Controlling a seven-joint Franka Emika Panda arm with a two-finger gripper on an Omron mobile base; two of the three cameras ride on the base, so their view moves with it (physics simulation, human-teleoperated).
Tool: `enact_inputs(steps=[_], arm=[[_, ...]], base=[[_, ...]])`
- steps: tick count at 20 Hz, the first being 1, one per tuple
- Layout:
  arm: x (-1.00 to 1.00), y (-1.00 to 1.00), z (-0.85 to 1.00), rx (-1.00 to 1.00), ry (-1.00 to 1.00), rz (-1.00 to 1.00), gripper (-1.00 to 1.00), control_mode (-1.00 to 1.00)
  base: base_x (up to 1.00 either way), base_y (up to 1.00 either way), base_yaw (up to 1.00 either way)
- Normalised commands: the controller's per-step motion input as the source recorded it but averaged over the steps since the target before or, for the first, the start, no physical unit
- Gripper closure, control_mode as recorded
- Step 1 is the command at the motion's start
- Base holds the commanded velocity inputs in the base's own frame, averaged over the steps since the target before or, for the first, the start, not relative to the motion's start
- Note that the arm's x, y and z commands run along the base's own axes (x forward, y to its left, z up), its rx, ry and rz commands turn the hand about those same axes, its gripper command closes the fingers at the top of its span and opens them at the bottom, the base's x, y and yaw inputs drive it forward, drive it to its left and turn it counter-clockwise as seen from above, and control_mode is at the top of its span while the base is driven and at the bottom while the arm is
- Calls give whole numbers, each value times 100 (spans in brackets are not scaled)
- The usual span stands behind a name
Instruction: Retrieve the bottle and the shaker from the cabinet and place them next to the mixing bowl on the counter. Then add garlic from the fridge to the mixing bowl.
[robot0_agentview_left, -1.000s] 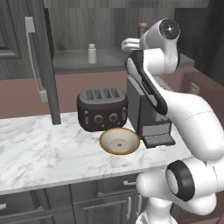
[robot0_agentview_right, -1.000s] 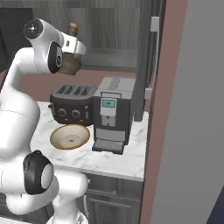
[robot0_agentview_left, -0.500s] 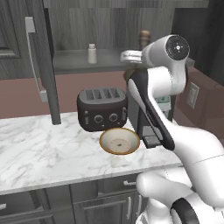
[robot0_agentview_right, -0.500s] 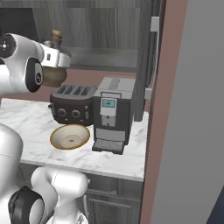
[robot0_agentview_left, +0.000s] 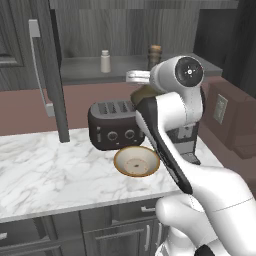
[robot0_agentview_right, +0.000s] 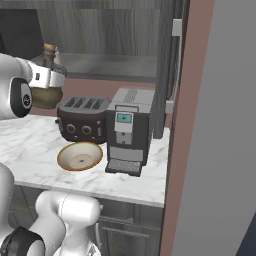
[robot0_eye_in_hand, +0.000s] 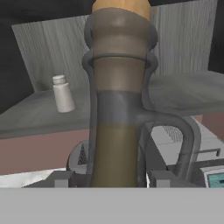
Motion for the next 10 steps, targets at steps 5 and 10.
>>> enact_inputs(steps=[5,10], arm=[[0,13,-49,-4,0,0,100,-100],[0,5,-45,-5,0,-5,100,-100]], base=[[0,0,0],[0,0,0]])
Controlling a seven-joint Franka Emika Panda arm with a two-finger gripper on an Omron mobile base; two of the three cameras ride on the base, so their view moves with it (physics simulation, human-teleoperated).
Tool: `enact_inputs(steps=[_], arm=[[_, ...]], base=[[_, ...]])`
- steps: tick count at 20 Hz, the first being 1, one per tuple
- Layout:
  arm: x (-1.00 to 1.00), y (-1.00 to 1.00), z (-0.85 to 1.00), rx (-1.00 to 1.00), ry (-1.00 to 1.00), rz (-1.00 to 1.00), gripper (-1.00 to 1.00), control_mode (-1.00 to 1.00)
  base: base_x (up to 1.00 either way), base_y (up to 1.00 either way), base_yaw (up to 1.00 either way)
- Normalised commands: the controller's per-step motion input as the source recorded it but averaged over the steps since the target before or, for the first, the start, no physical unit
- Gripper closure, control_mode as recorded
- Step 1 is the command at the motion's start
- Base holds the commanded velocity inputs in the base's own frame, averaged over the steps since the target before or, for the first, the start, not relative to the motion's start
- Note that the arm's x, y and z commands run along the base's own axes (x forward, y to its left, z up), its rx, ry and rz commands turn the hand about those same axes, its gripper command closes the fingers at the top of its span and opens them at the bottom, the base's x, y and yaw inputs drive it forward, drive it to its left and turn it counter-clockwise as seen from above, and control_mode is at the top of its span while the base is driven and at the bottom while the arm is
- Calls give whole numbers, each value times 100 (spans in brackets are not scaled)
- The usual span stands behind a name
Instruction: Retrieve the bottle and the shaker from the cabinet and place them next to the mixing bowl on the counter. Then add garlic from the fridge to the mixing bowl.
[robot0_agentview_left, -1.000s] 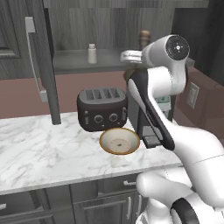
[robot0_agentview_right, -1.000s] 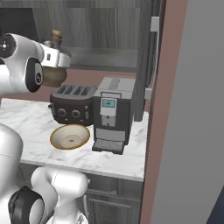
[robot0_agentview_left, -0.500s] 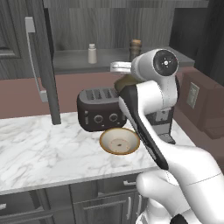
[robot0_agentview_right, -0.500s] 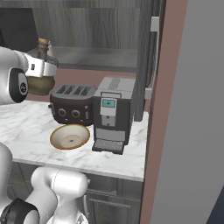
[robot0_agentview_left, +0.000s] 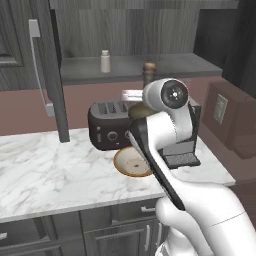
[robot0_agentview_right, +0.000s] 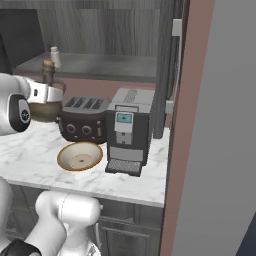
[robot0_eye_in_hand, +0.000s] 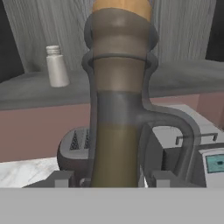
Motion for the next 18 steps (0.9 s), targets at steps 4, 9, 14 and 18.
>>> enact_inputs(steps=[4,9,14,18], arm=[[0,21,-33,-5,0,-11,100,-100],[0,20,-25,-5,0,-11,100,-100],[11,21,-10,-3,1,-13,100,-100],[11,18,-5,0,1,-14,100,-100]], base=[[0,0,0],[0,0,0],[0,0,0],[0,0,0]])
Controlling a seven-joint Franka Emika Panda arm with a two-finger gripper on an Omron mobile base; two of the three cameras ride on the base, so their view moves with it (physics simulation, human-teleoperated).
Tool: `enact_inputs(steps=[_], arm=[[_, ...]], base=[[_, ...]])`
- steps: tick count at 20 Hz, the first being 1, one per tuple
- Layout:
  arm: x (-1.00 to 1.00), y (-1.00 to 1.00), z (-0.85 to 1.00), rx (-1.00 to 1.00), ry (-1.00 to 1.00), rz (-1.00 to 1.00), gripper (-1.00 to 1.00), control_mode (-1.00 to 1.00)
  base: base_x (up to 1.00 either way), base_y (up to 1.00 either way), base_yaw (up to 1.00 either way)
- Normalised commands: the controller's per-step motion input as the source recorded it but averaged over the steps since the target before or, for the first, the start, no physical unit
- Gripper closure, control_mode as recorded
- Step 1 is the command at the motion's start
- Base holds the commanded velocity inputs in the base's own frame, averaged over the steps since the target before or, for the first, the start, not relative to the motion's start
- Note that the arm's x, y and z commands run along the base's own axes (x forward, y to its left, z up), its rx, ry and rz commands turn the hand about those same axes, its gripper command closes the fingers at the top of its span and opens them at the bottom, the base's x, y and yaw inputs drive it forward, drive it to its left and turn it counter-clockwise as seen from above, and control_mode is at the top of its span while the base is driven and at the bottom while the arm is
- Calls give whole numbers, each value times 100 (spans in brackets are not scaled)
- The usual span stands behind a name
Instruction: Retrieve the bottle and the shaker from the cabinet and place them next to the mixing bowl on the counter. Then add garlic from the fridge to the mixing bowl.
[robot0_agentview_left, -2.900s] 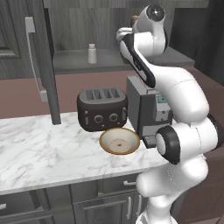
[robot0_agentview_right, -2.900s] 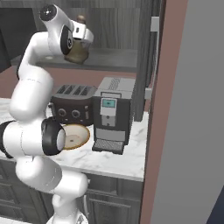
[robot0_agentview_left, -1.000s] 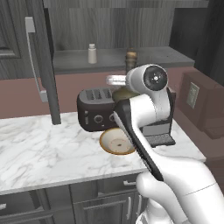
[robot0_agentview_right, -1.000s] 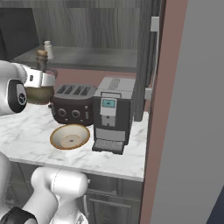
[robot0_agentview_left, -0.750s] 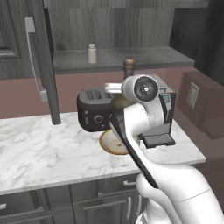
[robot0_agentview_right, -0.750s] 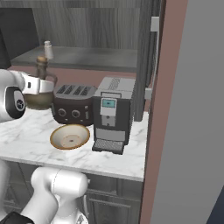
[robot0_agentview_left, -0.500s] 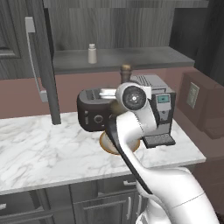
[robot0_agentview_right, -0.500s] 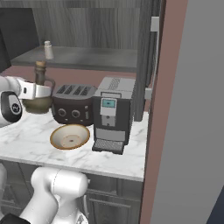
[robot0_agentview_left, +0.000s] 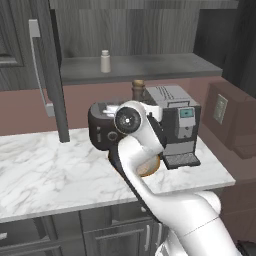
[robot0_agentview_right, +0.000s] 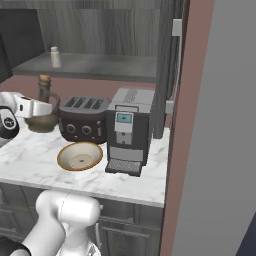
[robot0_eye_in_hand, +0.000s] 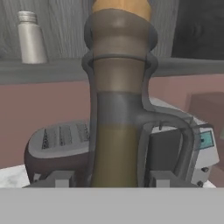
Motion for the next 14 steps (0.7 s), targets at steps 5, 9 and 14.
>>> enact_inputs(steps=[5,9,14], arm=[[13,26,-15,0,0,-9,100,-100],[7,37,-25,0,0,-1,100,-100],[1,40,-32,0,-2,0,100,-100]], base=[[0,0,0],[0,0,0],[0,0,0]])
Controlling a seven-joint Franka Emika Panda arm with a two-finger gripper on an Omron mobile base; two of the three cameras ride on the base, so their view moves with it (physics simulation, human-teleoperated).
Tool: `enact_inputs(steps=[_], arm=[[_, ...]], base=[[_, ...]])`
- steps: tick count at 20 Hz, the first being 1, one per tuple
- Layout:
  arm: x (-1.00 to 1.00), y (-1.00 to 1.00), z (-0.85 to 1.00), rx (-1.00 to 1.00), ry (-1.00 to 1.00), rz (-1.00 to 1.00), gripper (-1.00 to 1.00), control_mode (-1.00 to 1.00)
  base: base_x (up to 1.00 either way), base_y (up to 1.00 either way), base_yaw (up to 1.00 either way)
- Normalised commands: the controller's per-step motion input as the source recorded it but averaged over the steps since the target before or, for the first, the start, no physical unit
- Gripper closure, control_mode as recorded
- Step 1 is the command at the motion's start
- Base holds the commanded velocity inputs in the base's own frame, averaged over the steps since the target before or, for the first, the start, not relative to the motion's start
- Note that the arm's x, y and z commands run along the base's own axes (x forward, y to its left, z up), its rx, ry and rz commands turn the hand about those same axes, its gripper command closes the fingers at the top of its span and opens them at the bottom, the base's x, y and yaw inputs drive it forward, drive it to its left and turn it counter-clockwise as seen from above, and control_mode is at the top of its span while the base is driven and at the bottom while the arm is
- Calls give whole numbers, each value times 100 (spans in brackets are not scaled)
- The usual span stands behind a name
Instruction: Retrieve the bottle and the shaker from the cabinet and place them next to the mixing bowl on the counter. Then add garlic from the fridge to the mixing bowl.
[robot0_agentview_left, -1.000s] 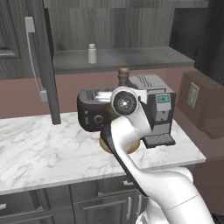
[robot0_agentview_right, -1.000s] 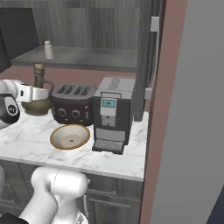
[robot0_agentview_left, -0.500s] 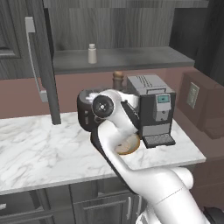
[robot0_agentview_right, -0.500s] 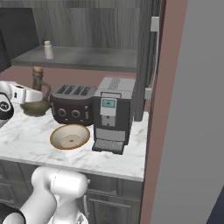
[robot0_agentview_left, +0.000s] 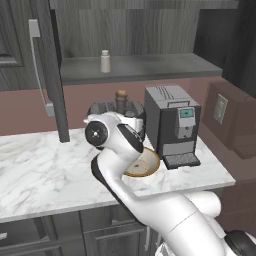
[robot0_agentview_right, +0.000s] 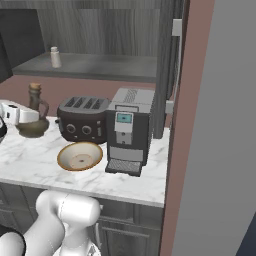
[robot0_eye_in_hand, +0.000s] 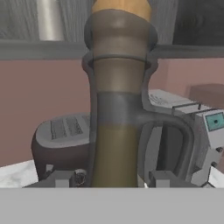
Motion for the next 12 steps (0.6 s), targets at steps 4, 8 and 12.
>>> enact_inputs(steps=[4,8,12], arm=[[10,31,-52,0,0,0,100,-100],[20,22,-57,0,0,0,100,-100],[16,17,-63,0,0,0,100,-100]], base=[[0,0,0],[0,0,0],[0,0,0]])
